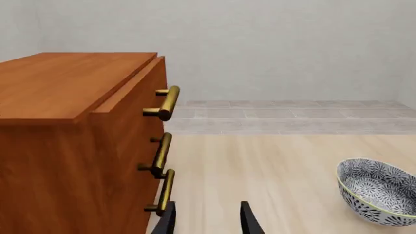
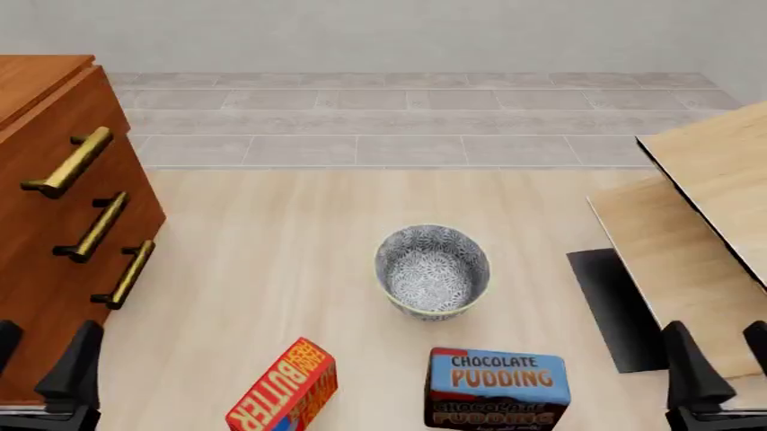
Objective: Close the top drawer of the cabinet and put the bowl on top of it.
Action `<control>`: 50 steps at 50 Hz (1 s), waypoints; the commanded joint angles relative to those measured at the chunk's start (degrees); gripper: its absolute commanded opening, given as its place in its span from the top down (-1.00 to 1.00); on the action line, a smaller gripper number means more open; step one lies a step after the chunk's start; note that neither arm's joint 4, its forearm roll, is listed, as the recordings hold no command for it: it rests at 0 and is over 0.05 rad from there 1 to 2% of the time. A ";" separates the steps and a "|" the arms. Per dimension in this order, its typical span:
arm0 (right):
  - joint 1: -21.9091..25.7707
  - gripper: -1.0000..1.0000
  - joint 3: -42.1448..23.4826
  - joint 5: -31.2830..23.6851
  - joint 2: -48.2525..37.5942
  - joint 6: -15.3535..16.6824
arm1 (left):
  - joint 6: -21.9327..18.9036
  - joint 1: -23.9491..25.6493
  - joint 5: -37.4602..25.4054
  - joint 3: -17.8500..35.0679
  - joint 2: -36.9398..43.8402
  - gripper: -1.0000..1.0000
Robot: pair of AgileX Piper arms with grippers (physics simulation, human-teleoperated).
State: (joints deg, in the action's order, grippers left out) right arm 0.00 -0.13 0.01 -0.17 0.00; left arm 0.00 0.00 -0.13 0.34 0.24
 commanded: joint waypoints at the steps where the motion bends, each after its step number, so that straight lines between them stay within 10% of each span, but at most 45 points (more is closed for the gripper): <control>1: 0.00 -1.00 -0.06 0.22 -0.34 0.00 | 0.01 0.00 0.09 0.01 0.14 -1.00; 30: 0.00 -1.00 0.03 0.62 -0.65 0.03 | 1.71 -1.16 -0.16 -0.14 0.31 -1.00; 50: 0.00 -1.00 0.03 0.62 -0.66 0.02 | 3.35 -0.51 2.43 13.04 17.16 -1.00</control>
State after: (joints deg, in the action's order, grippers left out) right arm 0.00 -0.06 1.00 -1.17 0.03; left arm 2.36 -1.12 1.89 8.19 10.92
